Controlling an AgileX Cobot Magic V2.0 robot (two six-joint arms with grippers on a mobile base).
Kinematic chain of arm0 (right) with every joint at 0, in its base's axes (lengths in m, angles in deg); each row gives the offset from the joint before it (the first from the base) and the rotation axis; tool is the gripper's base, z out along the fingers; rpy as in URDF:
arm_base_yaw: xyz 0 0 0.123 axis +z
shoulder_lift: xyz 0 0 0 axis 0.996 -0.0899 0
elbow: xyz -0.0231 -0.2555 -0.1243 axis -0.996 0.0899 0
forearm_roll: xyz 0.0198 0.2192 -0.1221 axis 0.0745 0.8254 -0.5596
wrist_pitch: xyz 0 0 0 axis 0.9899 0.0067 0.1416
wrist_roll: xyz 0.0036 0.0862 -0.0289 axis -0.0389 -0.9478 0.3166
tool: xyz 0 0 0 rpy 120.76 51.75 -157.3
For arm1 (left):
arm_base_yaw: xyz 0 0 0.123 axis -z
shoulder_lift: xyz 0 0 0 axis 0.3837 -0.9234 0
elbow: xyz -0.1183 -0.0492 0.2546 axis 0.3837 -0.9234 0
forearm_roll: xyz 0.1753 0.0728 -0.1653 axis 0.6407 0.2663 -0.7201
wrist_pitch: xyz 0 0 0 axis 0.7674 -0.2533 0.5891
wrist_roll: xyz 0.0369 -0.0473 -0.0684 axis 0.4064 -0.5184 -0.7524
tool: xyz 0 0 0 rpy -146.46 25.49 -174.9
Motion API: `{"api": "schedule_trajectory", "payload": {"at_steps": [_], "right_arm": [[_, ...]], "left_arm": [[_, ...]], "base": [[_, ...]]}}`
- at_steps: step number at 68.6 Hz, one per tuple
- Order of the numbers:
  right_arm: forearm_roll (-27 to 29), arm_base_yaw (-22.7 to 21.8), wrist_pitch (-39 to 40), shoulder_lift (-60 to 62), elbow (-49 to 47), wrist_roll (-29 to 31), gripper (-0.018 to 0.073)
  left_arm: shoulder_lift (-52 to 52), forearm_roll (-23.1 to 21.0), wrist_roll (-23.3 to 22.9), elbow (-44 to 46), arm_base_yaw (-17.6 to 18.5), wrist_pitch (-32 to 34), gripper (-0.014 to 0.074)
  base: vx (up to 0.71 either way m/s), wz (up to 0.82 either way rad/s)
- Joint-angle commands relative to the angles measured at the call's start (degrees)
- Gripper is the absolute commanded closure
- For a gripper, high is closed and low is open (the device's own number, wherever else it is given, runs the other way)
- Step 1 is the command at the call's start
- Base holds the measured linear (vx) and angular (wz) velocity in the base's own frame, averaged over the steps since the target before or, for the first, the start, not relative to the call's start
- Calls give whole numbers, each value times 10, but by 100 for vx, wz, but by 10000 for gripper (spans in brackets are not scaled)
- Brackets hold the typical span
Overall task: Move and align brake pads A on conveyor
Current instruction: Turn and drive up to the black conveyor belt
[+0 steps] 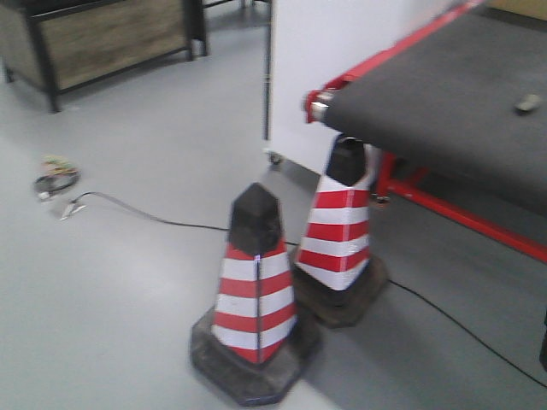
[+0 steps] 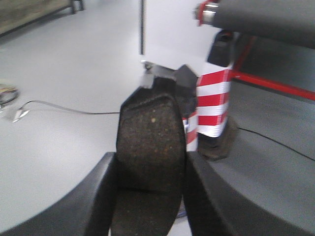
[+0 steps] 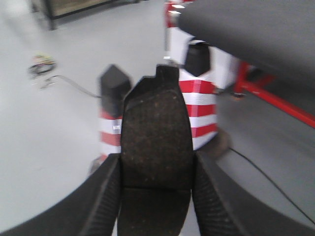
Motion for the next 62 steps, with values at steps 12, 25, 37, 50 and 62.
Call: {"api": "schedule_trajectory", "payload": {"at_steps": [12, 25, 37, 50, 62], "right_arm": [[-4, -4, 55, -3, -18, 5, 564], [-4, -4, 55, -3, -18, 5, 564], [-4, -4, 55, -3, -18, 5, 564], [-4, -4, 55, -3, -18, 5, 564], [-4, -4, 55, -3, -18, 5, 564]], "left_arm": [[-5, 9, -5, 16, 2, 50, 603], [-5, 9, -5, 16, 2, 50, 603], [-5, 9, -5, 16, 2, 50, 603], [-5, 9, -5, 16, 2, 50, 603], [-5, 9, -5, 16, 2, 50, 603]], "base": [[12, -73], [11, -75], [10, -71], [8, -57], [8, -41]]}}
